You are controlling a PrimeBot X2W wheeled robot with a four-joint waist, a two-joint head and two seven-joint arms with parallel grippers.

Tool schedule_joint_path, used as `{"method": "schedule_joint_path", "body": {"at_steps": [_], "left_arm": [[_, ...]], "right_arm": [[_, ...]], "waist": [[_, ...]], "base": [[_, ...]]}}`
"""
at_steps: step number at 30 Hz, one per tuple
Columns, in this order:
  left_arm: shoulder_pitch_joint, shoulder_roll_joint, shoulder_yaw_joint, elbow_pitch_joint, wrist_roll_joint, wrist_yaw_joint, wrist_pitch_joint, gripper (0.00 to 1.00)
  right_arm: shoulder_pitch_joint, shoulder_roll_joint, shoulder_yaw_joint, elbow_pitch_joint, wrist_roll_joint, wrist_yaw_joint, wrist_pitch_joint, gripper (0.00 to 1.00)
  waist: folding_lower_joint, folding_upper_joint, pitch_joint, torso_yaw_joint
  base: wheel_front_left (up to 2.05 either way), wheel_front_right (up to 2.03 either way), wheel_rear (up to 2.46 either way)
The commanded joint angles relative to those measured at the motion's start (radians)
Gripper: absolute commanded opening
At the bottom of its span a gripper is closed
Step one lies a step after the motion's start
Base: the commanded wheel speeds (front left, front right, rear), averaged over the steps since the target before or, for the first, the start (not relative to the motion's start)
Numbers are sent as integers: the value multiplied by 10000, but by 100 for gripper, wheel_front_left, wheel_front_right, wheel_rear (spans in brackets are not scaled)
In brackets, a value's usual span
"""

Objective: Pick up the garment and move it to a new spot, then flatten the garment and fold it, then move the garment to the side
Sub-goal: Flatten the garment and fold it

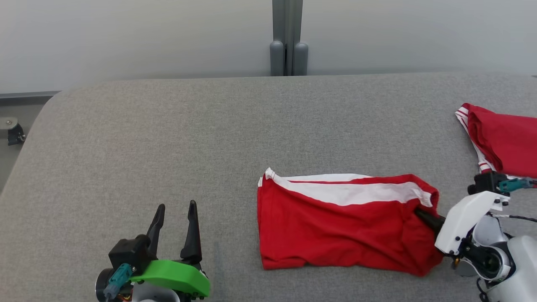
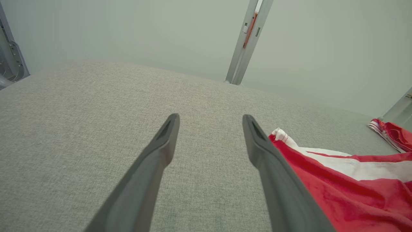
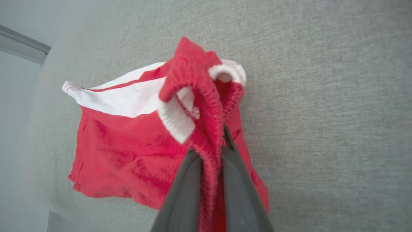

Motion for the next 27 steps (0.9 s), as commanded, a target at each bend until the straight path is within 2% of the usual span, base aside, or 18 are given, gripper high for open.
{"method": "schedule_joint_path", "body": {"at_steps": [1,7,13,23,24,25,26,27], "left_arm": [[-178,-23,5,46,30,-55,-26,100],[-293,-55,-52,118,93,-97,-26,100],[-433,-93,-122,200,65,-118,-21,100],[-510,-194,-171,326,32,-194,-25,100],[-506,-203,-168,334,34,-197,-25,100],[-498,-216,-171,346,39,-203,-25,100],[-487,-224,-176,352,44,-209,-25,100],[-471,-234,-173,359,54,-215,-26,100]], "right_arm": [[147,213,42,-380,316,-13,123,0],[273,1238,180,-1345,1036,-10,531,0],[-44,2119,251,-1268,1206,-9,298,0],[-660,2445,500,208,1171,-7,-604,0],[-744,2453,544,383,1203,-7,-667,31],[-831,2459,658,555,1327,-7,-745,76],[-914,2463,778,693,1400,-7,-819,100],[-994,2463,936,835,1523,-7,-901,100]], "waist": [[0,0,6,65],[0,0,3,544],[0,0,4,1230],[0,0,38,2072],[0,0,35,2097],[0,0,25,2129],[0,0,17,2148],[0,0,2,2164]], "base": [[0,0,0],[0,0,0],[0,0,0],[0,0,0],[0,0,0],[0,0,0],[0,0,0],[0,0,0]]}}
